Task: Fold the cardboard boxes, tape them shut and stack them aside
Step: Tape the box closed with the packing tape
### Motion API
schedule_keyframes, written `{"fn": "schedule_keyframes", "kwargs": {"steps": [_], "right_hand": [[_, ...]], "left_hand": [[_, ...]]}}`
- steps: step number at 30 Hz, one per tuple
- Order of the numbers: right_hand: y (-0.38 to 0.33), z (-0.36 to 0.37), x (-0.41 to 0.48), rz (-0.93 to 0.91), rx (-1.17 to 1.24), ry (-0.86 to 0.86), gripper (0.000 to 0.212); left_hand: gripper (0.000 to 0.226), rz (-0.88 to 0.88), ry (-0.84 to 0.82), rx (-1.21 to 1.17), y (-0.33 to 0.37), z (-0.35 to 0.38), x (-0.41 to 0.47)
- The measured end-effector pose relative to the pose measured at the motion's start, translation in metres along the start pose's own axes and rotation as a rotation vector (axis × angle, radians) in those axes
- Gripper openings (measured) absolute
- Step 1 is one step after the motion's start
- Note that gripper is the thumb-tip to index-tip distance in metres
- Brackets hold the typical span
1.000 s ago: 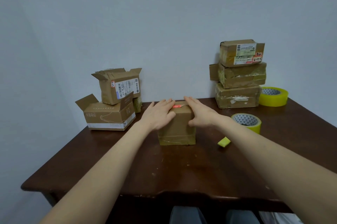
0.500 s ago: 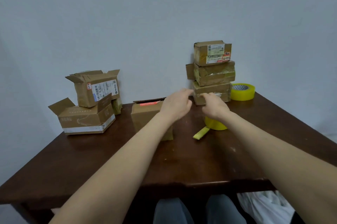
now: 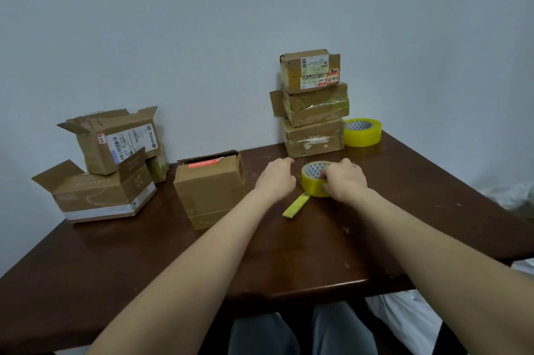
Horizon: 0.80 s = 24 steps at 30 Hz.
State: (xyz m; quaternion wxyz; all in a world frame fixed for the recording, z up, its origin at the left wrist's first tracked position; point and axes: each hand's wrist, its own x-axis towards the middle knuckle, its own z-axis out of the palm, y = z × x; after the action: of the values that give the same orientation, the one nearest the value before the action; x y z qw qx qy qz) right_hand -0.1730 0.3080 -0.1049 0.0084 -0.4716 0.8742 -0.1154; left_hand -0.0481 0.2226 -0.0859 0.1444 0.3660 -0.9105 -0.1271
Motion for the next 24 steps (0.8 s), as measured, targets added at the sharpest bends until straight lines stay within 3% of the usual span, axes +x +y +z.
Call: {"fn": "schedule_keyframes", "kwargs": {"steps": [3,7,11,14,17,21,22,24], "right_hand": [[0.0,-0.006,0.005,0.009,0.141,0.079,0.032],[-0.007,-0.02,0.018,-0.098,0.406,0.227,0.026],[-0.029,-0.044,0.022,-0.257,0.682,0.276,0.02],[-0.049,-0.061,0.026,-0.348,0.828,0.279,0.017],[-0.07,-0.076,0.025,-0.393,0.922,0.266,0.021],[-0.102,-0.087,0.021,-0.434,1.035,0.238,0.016],[-0.109,-0.09,0.02,-0.454,1.039,0.223,0.018],[-0.121,-0.093,0.018,-0.502,0.988,0.173,0.047]], "left_hand": [[0.056,0.011,0.065,-0.093,0.001,-0.008,0.006],[0.062,-0.024,0.217,-0.42,0.008,-0.037,0.019],[0.065,-0.136,0.267,-0.43,0.004,-0.082,0.032],[0.043,-0.158,0.249,-0.559,-0.013,-0.107,0.032],[0.01,-0.127,0.39,-0.684,-0.033,-0.12,0.026],[0.021,-0.193,0.548,-0.698,-0.05,-0.132,0.019],[0.021,-0.227,0.57,-0.696,-0.055,-0.135,0.018],[0.021,-0.293,0.595,-0.759,-0.069,-0.14,0.016]]}}
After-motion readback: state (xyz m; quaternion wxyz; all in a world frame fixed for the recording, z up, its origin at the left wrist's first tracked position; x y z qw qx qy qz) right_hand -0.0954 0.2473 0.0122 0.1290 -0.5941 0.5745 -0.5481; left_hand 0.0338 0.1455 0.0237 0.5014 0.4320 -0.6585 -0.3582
